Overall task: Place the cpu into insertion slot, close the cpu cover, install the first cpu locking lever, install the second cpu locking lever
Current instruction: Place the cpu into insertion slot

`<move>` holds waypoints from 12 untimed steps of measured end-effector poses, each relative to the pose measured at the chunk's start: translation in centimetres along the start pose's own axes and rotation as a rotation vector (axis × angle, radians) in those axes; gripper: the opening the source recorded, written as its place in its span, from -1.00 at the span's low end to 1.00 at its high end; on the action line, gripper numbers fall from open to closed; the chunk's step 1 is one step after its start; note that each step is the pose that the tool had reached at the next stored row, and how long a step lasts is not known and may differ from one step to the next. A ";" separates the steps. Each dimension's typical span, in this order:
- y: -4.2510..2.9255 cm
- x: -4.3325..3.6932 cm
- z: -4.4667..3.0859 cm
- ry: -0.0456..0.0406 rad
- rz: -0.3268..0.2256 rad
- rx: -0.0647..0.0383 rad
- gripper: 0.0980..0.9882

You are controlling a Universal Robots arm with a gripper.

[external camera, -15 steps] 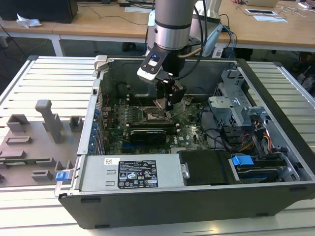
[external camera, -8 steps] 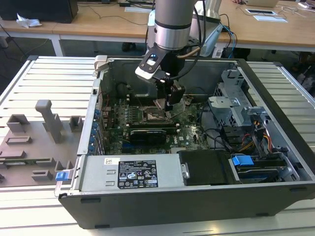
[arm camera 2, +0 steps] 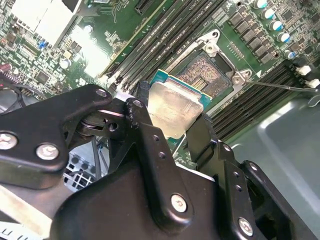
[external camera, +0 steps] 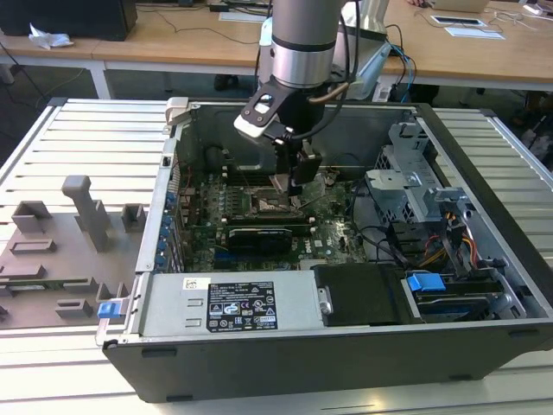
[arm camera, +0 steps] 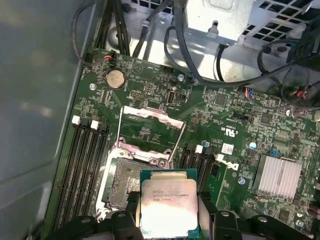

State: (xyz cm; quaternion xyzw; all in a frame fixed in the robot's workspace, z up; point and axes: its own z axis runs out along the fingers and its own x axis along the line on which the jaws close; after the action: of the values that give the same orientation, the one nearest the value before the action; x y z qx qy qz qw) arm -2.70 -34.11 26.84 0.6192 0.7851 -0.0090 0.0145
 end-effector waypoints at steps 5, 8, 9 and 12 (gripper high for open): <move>0.00 0.00 0.02 -0.0017 0.049 0.002 0.00; 0.00 0.00 0.03 -0.0028 0.078 0.003 0.00; 0.00 0.00 0.04 -0.0032 0.086 0.004 0.00; 0.00 0.00 0.05 -0.0047 0.121 0.005 0.00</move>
State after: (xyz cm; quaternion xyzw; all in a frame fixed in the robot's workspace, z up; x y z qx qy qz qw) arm -2.70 -34.11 26.79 0.6656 0.7460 -0.0116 0.0153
